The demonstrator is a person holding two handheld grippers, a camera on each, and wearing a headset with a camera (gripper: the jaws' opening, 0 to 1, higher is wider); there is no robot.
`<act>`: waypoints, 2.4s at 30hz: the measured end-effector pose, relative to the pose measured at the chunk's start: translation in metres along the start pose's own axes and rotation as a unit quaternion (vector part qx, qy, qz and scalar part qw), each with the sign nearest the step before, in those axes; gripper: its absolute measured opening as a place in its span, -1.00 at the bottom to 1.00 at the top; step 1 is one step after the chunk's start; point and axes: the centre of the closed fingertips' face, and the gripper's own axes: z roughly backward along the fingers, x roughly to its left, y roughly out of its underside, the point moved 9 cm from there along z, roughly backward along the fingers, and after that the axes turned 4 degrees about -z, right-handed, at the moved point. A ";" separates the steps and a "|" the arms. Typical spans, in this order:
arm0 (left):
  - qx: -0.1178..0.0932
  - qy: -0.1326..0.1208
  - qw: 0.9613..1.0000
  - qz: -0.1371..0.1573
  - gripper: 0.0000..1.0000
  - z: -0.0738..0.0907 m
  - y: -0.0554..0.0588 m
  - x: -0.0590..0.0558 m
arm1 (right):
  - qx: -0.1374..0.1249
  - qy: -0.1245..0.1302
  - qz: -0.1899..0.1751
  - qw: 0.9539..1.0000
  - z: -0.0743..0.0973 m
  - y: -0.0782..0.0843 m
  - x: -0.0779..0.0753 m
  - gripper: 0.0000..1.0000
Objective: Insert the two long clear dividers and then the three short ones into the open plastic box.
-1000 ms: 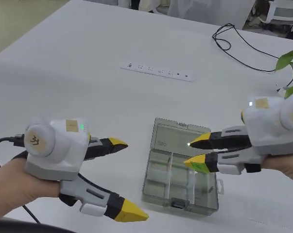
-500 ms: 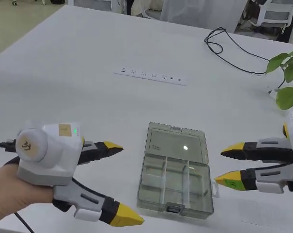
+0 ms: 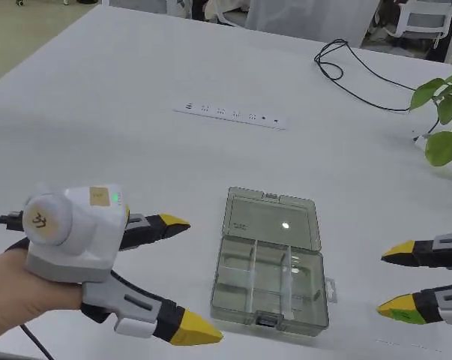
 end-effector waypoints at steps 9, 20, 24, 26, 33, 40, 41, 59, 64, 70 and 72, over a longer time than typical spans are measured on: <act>0.001 -0.001 1.000 0.003 1.00 0.000 0.001 0.002 | 0.123 -0.022 0.099 0.987 -0.024 0.035 -0.005 -0.01; 0.004 -0.002 1.000 0.006 1.00 0.001 0.003 0.003 | 0.182 -0.037 0.156 0.970 -0.051 0.055 -0.019 -0.10; 0.004 -0.002 1.000 0.007 1.00 0.001 0.003 0.003 | 0.186 -0.035 0.152 0.970 -0.054 0.058 -0.023 -0.13; 0.004 -0.002 1.000 0.008 1.00 0.001 0.004 0.003 | 0.188 -0.034 0.150 0.970 -0.055 0.059 -0.022 -0.14; 0.003 -0.002 1.000 0.008 1.00 0.001 0.003 0.004 | 0.189 -0.032 0.147 0.970 -0.055 0.059 -0.021 -0.16; 0.002 -0.003 1.000 0.009 1.00 0.002 0.004 0.004 | 0.195 -0.029 0.151 0.969 -0.054 0.061 -0.020 -0.33; 0.001 -0.002 1.000 0.009 1.00 0.002 0.004 0.004 | 0.196 -0.029 0.150 0.969 -0.055 0.061 -0.020 -0.34; -0.021 -0.008 0.999 0.024 0.97 0.001 -0.010 0.003 | 0.123 0.036 0.133 0.983 -0.019 0.018 -0.011 -0.34; -0.040 -0.009 0.998 0.041 0.94 -0.002 -0.022 0.005 | 0.091 0.059 0.139 0.984 -0.003 -0.009 0.001 -0.34; -0.066 -0.006 0.995 0.074 0.85 -0.011 -0.043 0.001 | 0.057 0.081 0.150 0.984 0.009 -0.038 0.009 -0.34; -0.072 -0.001 0.992 0.106 0.76 -0.015 -0.048 -0.002 | 0.051 0.089 0.157 0.982 0.014 -0.047 0.015 -0.34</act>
